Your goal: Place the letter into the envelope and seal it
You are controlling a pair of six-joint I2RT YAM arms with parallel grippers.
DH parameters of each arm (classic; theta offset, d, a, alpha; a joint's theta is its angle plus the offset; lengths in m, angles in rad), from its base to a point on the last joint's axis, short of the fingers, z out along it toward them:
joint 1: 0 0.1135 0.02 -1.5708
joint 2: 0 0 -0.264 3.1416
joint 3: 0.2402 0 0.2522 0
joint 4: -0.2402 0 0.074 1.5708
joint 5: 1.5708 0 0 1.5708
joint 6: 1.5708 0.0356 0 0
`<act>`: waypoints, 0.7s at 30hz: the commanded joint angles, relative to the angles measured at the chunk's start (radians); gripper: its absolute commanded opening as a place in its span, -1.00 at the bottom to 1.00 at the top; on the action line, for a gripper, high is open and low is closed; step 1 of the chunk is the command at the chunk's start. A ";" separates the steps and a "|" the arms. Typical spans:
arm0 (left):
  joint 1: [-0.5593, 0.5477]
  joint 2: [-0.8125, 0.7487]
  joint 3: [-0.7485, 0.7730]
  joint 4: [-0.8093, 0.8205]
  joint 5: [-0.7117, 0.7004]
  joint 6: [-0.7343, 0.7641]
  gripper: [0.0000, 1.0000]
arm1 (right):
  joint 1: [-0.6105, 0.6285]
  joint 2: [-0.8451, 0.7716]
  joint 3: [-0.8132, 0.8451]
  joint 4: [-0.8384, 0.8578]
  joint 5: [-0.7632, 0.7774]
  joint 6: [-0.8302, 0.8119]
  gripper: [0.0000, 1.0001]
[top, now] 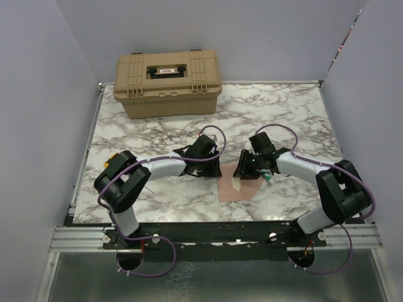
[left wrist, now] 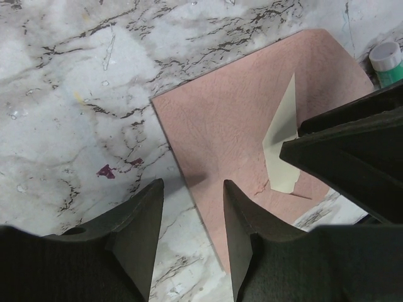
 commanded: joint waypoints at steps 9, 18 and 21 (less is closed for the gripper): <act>-0.002 0.047 -0.027 -0.028 0.009 -0.021 -0.11 | 0.013 0.064 -0.061 0.180 -0.150 0.039 -0.24; -0.002 0.045 -0.039 -0.012 0.005 -0.021 -0.13 | 0.019 0.103 -0.072 0.250 -0.184 0.057 -0.24; -0.002 0.043 -0.043 -0.005 0.003 -0.021 -0.13 | 0.020 0.113 -0.070 0.264 -0.193 0.059 -0.25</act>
